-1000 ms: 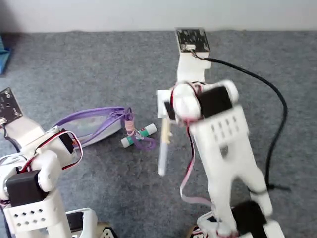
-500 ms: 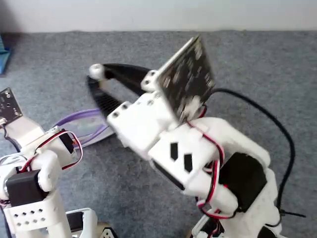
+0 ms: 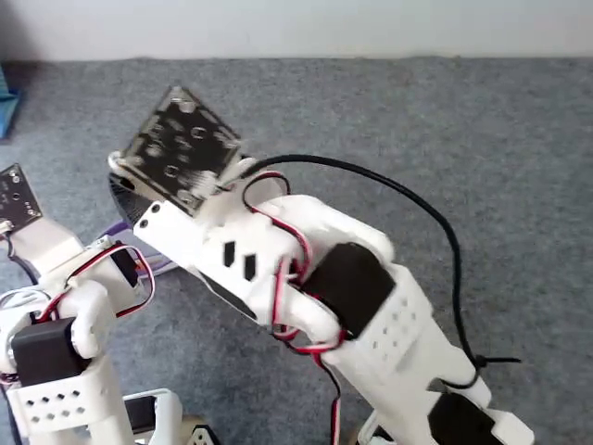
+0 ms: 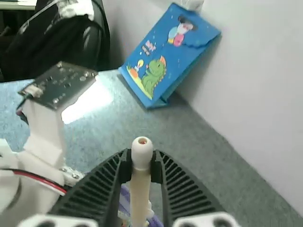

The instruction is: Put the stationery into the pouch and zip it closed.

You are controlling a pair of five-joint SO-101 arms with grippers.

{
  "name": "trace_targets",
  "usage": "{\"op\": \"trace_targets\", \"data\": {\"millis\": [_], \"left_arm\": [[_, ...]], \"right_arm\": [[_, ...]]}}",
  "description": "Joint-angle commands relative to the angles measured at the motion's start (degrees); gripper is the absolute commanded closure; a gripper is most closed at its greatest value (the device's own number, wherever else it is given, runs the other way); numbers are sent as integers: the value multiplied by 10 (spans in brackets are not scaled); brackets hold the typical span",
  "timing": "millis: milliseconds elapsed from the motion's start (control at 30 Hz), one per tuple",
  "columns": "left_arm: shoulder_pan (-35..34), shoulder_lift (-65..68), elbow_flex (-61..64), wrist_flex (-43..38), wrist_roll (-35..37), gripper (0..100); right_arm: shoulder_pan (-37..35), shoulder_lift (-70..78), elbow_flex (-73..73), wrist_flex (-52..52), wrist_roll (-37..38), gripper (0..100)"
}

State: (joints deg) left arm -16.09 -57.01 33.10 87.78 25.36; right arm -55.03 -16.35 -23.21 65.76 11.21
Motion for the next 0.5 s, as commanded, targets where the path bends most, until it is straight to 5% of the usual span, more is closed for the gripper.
{"op": "trace_targets", "data": {"millis": [0,167,467], "left_arm": [[-4,11,5,-8,6,988],[-4,11,5,-8,6,988],[-3,11,7,-9,6,988]], "right_arm": [[24,0,-11,13,9,921],[60,-16,-12,13,7,731],[209,-11,6,58,-156,883]]}}
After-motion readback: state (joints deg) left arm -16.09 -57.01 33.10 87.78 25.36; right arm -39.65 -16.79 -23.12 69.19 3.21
